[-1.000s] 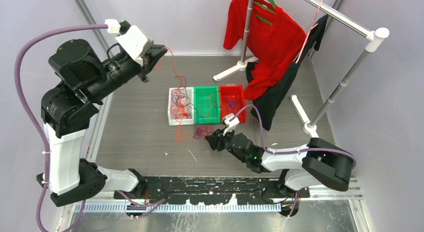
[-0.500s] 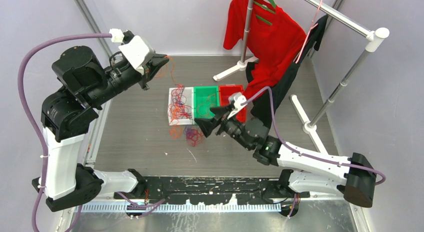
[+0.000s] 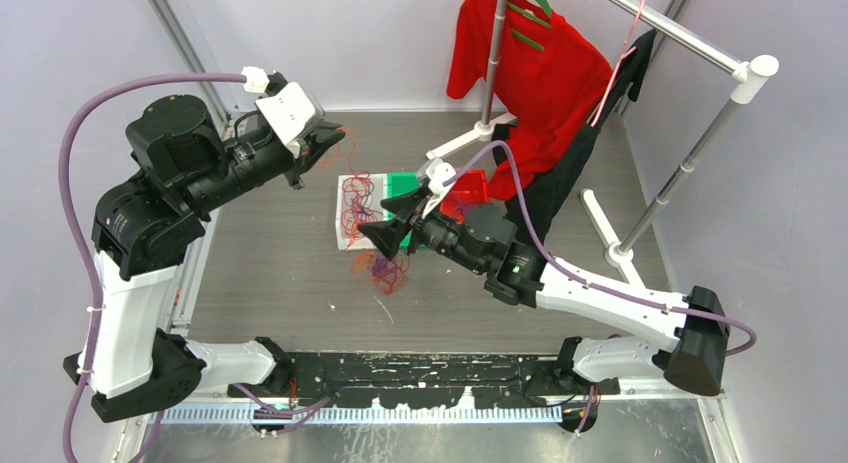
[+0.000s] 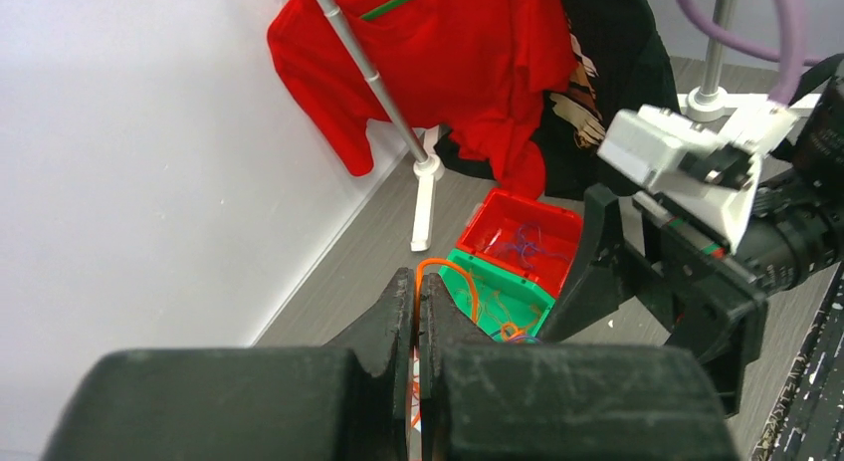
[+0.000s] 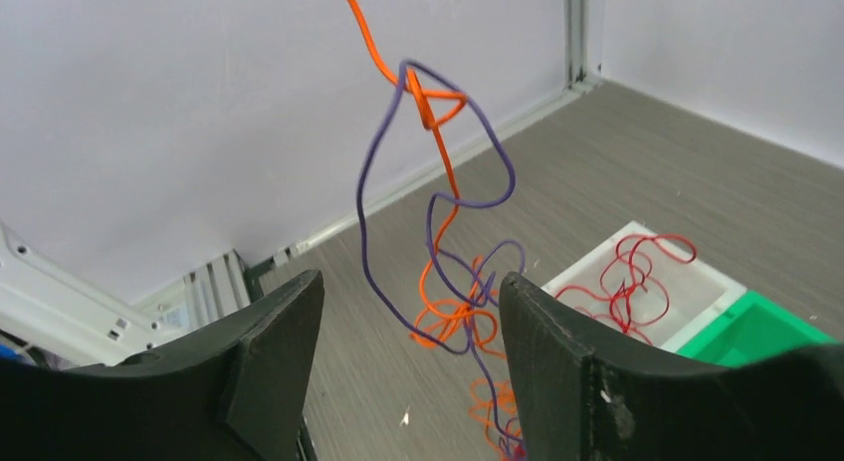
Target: Untangle the cables
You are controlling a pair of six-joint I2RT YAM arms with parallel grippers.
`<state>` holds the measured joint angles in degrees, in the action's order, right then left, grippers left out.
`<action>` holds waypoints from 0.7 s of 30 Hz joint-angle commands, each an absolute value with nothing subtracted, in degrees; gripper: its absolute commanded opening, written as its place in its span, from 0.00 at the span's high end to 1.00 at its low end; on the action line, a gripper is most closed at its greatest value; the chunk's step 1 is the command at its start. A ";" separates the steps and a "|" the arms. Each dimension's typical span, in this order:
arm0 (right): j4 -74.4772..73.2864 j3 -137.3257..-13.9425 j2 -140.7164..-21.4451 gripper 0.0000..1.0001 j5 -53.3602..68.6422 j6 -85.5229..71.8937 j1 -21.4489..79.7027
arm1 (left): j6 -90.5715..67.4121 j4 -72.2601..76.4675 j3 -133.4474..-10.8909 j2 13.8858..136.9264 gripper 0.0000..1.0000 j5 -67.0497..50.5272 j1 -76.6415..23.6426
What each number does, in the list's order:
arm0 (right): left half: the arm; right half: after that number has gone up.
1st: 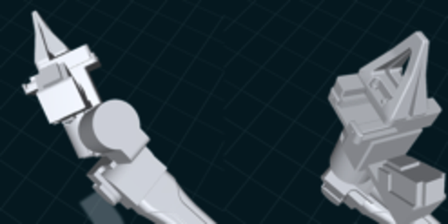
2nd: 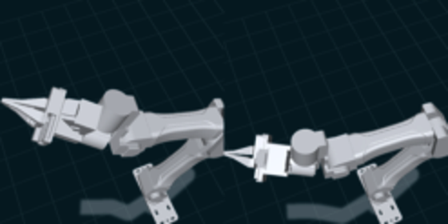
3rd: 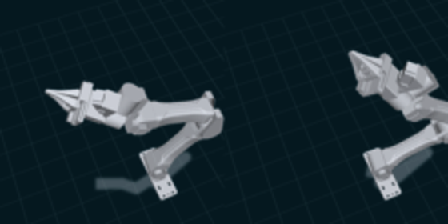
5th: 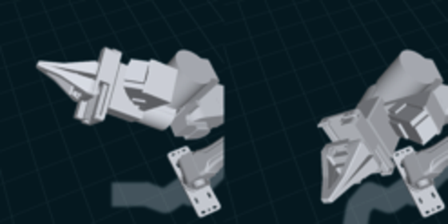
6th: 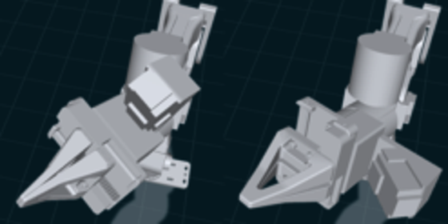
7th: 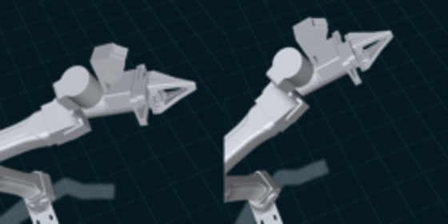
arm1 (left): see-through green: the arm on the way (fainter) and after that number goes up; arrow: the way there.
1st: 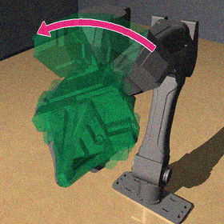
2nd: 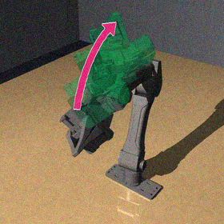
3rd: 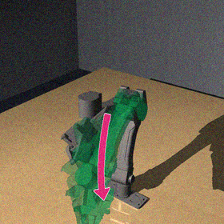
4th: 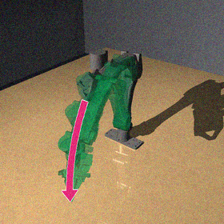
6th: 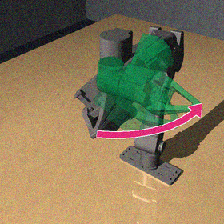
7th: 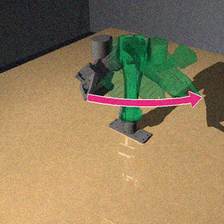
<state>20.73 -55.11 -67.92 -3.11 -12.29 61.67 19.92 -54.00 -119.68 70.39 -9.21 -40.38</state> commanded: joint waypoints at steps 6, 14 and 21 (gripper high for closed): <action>19.43 -60.79 -70.66 0.39 -2.97 -12.37 61.96 | 20.01 -52.44 -119.05 68.49 1.00 -10.28 -40.59; 20.65 -62.12 -73.04 0.35 -4.23 -12.87 62.48 | 20.91 -52.64 -118.41 68.14 1.00 -9.50 -40.60; 20.30 -60.64 -71.55 0.65 -9.53 -13.75 62.52 | 22.89 -52.79 -117.86 67.71 1.00 -7.80 -40.55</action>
<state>17.61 -59.81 -73.95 -6.02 -13.04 62.22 20.60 -54.30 -118.17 69.28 -9.04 -40.40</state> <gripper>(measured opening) 0.411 0.011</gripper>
